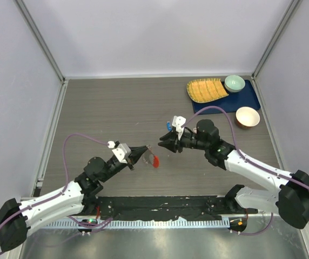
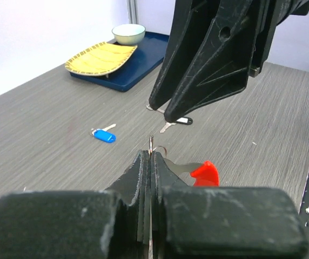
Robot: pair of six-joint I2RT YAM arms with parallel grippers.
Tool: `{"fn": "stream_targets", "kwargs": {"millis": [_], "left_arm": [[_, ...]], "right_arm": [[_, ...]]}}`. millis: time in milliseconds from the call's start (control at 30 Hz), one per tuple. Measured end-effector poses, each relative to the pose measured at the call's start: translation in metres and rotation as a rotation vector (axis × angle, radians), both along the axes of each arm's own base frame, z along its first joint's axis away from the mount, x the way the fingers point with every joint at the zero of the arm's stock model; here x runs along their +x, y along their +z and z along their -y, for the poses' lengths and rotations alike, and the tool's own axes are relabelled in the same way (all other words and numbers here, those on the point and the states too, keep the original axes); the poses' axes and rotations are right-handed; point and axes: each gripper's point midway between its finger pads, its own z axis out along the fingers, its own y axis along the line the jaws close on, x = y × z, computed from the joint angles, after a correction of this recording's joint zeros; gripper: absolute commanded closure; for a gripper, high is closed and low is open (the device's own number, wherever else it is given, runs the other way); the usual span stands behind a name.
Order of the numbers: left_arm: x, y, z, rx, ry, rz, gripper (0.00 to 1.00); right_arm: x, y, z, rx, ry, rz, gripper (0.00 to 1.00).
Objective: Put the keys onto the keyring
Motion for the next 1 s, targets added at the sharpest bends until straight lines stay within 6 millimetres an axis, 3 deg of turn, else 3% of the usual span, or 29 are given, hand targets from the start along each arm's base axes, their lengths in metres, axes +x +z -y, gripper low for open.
{"fn": "stream_targets", "kwargs": {"millis": [133, 433, 1000], "left_arm": [[0.0, 0.003, 0.0, -0.003, -0.001, 0.025, 1.0], [0.0, -0.002, 0.004, 0.006, -0.019, 0.035, 1.0], [-0.007, -0.003, 0.012, 0.009, -0.078, 0.042, 1.0]], "right_arm": [[-0.004, 0.005, 0.003, 0.032, 0.069, -0.065, 0.68], [-0.019, 0.008, -0.011, 0.055, 0.233, -0.131, 0.69], [-0.022, 0.003, -0.021, 0.06, 0.323, -0.15, 0.82]]}}
